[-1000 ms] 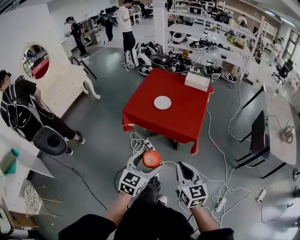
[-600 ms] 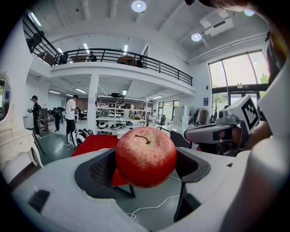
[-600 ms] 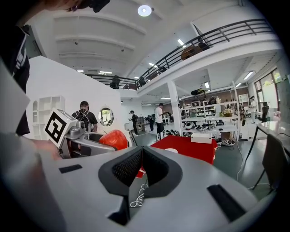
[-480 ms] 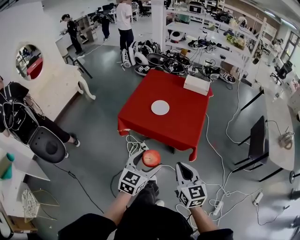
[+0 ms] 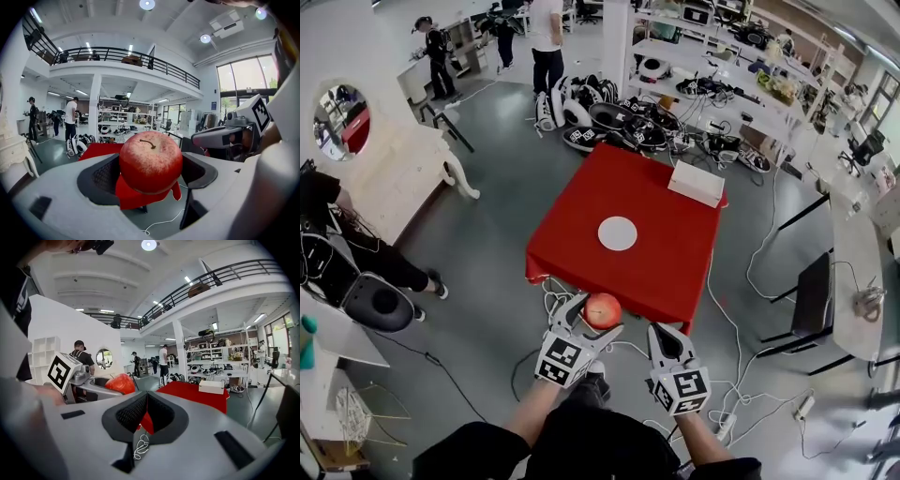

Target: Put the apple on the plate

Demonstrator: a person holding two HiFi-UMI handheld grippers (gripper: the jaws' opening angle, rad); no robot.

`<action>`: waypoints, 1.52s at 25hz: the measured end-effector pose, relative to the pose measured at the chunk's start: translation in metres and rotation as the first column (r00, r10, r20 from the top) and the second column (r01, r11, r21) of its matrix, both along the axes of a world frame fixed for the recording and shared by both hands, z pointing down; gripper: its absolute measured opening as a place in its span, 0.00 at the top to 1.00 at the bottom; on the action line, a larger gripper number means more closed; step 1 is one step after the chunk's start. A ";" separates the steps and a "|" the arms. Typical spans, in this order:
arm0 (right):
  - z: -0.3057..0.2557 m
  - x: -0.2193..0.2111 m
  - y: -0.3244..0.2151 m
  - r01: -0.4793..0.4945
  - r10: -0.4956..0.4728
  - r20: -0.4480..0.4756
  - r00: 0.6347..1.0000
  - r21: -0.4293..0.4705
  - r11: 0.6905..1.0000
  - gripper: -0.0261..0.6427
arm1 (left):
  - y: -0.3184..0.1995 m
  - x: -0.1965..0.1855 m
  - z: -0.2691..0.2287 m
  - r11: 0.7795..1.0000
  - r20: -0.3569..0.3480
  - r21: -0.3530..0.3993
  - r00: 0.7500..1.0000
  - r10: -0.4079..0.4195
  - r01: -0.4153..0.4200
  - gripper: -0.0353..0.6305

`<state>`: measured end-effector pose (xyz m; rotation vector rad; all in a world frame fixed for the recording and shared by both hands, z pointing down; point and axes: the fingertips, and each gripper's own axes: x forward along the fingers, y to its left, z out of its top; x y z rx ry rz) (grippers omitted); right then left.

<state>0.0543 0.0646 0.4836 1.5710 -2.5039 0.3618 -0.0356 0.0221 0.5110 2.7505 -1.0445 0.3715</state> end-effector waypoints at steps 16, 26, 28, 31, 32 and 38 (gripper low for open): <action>0.000 -0.014 -0.104 -0.059 0.059 0.006 0.998 0.000 0.998 0.94 | -0.104 -0.010 0.007 0.998 0.013 -0.013 0.998 0.069 -0.068 0.34; 0.009 -0.002 -0.148 -0.021 0.022 0.012 1.000 -0.021 1.000 0.94 | -0.144 0.003 0.018 0.998 0.031 -0.039 0.999 0.043 -0.042 0.34; 0.010 -0.001 -0.162 -0.004 0.004 0.013 1.000 -0.024 1.000 0.94 | -0.157 0.004 0.019 0.999 0.029 -0.041 0.999 0.025 -0.024 0.34; 0.011 0.003 -0.187 0.028 -0.028 0.016 0.999 -0.024 0.999 0.94 | -0.177 0.009 0.022 0.999 0.026 -0.046 1.000 0.004 -0.003 0.34; 0.011 0.005 -0.195 0.038 -0.038 0.018 0.999 -0.024 0.999 0.94 | -0.183 0.013 0.023 0.999 0.027 -0.049 1.000 -0.001 0.002 0.34; 0.013 0.024 -0.241 0.100 -0.099 0.036 0.994 -0.022 0.995 0.94 | -0.222 0.033 0.027 0.997 0.051 -0.051 0.997 -0.050 0.053 0.34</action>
